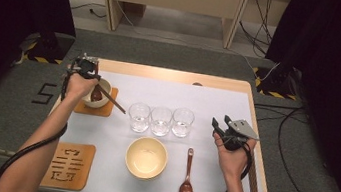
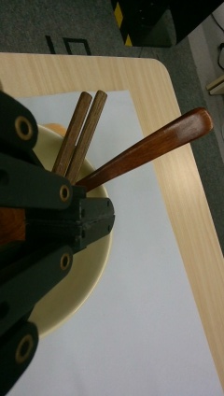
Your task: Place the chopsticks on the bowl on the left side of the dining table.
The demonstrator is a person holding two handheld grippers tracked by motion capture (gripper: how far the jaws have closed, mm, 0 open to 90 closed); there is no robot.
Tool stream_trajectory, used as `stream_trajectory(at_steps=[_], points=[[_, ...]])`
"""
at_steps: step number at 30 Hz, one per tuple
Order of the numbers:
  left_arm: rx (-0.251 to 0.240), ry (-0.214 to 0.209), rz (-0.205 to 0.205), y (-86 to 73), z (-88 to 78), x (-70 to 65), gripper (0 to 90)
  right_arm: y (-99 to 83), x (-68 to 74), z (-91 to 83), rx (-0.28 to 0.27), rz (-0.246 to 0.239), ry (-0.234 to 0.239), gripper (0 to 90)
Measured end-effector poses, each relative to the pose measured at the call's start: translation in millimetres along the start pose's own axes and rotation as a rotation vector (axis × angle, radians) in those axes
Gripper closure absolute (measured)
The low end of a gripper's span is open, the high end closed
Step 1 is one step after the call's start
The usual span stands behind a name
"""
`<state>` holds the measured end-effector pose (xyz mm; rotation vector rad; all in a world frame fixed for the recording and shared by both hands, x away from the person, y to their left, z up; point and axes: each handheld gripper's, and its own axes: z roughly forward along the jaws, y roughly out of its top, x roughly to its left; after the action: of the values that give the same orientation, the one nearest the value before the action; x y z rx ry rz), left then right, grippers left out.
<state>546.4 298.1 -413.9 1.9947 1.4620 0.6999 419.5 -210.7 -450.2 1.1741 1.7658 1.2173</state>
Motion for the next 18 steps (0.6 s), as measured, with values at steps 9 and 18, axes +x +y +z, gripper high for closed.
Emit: stream_trajectory(at_steps=[9,18], points=[[0.011,0.007,0.016,2.1,3.5,-3.9,88.9,0.0,0.5,0.4,0.000,0.002,0.001,50.7],[0.025,0.019,0.014,0.5,6.9,-3.8,89.0,0.2,0.0,0.7,-0.003,0.001,0.001,50.7]])
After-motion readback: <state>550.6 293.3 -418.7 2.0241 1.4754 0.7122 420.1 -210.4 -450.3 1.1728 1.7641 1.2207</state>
